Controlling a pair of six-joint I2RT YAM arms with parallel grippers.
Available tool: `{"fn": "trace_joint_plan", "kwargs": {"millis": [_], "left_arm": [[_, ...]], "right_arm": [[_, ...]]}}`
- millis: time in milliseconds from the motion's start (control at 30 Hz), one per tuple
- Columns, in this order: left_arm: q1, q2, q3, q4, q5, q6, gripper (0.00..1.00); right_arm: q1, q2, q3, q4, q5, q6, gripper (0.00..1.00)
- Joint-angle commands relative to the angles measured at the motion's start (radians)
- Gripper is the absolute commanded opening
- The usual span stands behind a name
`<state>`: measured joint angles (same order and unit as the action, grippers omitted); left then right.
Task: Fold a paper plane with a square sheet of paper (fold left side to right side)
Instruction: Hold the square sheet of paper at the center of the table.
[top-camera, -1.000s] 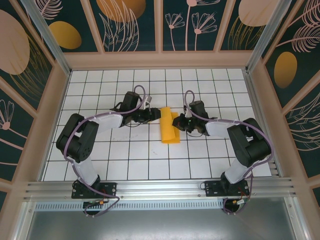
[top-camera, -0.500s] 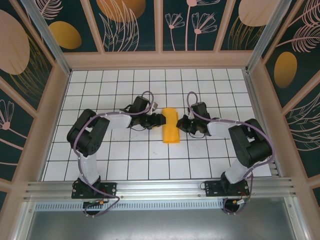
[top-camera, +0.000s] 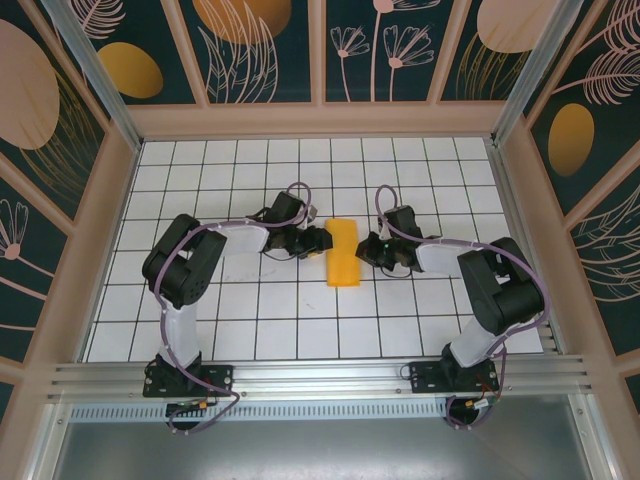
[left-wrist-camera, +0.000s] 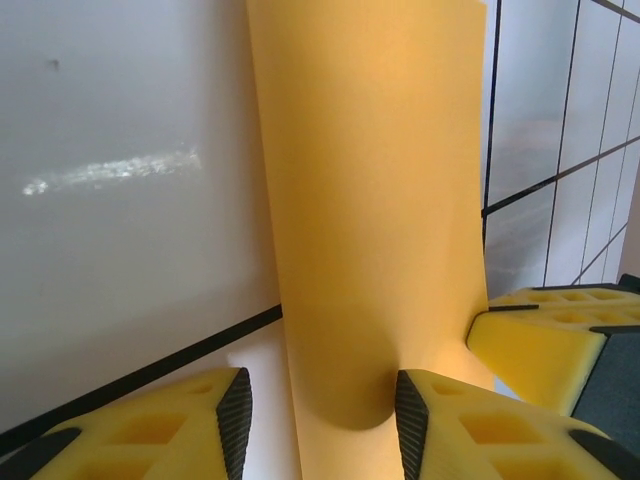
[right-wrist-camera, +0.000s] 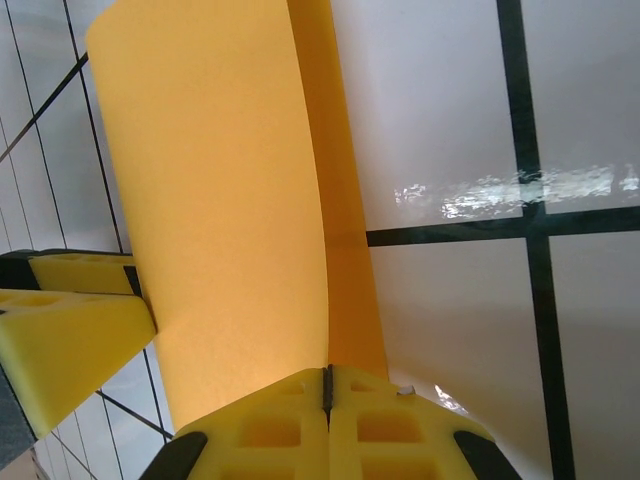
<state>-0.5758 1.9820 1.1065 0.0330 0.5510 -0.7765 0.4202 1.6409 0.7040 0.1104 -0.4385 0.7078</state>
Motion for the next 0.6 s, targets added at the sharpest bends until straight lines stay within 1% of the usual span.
{"fn": "trace_joint_plan", "kwargs": {"millis": [0, 100, 233, 267, 333, 433, 567], "left_arm": [[-0.011, 0.027, 0.031, -0.033, -0.013, -0.007, 0.44], [-0.015, 0.034, 0.041, -0.047, -0.023, -0.003, 0.43], [-0.016, 0.043, 0.047, -0.071, -0.038, 0.006, 0.41], [-0.016, 0.046, 0.048, -0.074, -0.039, 0.007, 0.4], [-0.017, 0.051, 0.051, -0.082, -0.044, 0.011, 0.39], [-0.017, 0.054, 0.053, -0.088, -0.048, 0.016, 0.39], [-0.017, 0.06, 0.056, -0.096, -0.051, 0.021, 0.38]], "right_arm": [[-0.006, 0.009, -0.003, -0.017, -0.004, -0.025, 0.03], [-0.006, 0.013, 0.002, -0.026, -0.001, -0.032, 0.05], [-0.012, -0.003, 0.0, -0.033, 0.011, -0.039, 0.1], [-0.015, -0.01, 0.0, -0.034, 0.012, -0.042, 0.12], [-0.023, -0.031, -0.002, -0.04, 0.019, -0.048, 0.22], [-0.044, -0.066, -0.004, -0.06, 0.035, -0.06, 0.31], [-0.075, -0.11, 0.0, -0.102, 0.074, -0.081, 0.33]]}}
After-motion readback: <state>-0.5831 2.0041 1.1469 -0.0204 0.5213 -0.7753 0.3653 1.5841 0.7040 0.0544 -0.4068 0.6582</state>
